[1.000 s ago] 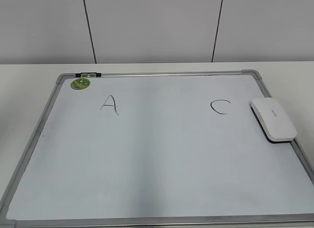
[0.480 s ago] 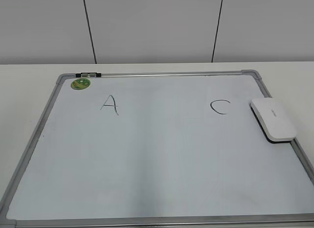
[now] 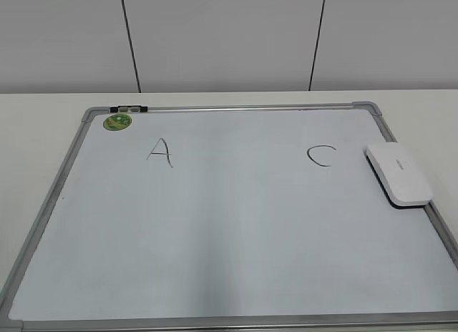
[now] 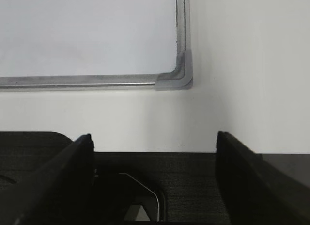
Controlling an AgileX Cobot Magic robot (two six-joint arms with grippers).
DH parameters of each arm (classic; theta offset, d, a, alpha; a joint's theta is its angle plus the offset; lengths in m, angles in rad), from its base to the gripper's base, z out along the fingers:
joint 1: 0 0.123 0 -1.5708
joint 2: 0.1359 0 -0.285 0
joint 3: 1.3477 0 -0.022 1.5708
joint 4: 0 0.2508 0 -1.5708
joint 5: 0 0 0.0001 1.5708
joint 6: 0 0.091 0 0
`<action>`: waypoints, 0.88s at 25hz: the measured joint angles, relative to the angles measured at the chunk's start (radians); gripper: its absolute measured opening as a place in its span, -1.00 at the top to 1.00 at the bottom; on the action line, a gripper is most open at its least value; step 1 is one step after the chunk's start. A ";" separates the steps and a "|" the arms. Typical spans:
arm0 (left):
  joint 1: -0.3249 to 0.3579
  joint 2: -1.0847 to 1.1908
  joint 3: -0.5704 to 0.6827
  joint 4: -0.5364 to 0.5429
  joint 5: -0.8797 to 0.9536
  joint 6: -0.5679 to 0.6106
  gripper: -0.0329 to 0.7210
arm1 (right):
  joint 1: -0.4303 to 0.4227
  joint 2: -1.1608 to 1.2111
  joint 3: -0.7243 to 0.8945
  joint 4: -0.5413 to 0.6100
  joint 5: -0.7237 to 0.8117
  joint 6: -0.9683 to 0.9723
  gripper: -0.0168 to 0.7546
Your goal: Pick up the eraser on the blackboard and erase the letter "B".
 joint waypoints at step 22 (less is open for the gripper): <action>0.000 -0.002 0.047 0.039 -0.090 0.000 -0.21 | 0.004 0.000 0.035 -0.017 -0.077 0.010 -0.53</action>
